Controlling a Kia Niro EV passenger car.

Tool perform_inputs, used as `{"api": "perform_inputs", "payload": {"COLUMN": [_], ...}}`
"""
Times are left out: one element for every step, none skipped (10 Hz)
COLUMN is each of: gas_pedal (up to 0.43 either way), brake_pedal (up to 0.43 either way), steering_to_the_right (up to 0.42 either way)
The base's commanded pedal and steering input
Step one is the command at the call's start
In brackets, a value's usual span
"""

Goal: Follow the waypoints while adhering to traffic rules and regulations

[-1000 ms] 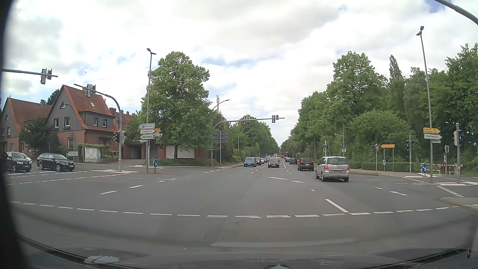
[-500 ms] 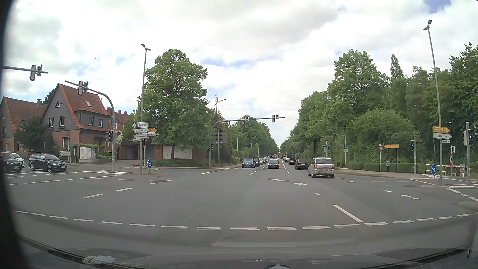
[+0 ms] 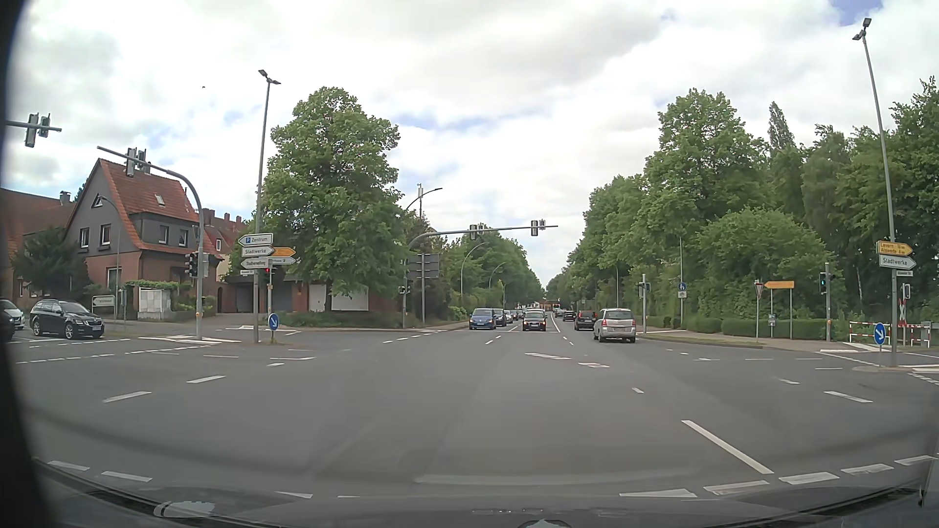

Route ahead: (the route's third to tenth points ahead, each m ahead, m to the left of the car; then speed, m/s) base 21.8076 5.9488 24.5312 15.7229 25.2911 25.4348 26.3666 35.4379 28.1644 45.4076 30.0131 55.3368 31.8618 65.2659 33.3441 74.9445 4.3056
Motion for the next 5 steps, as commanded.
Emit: {"api": "perform_inputs", "payload": {"gas_pedal": [0.461,0.409,0.339,0.339,0.339], "brake_pedal": [0.0,0.0,0.0,0.0,0.0], "steering_to_the_right": [0.018,0.018,0.018,0.018,0.018]}}
